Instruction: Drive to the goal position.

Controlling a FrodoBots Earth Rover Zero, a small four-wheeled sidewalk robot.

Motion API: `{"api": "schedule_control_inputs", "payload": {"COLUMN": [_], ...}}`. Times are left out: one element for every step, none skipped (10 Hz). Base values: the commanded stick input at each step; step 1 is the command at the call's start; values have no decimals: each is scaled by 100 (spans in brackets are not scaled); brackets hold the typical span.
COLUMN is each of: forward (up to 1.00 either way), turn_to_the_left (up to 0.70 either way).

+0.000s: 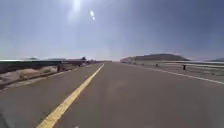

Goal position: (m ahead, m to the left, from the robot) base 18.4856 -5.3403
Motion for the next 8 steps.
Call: {"api": "schedule_control_inputs", "payload": {"forward": [85, 85, 85, 85, 85, 85, 85, 85], "turn_to_the_left": [0, 34, 34, 31, 27, 0, 0, 0]}}
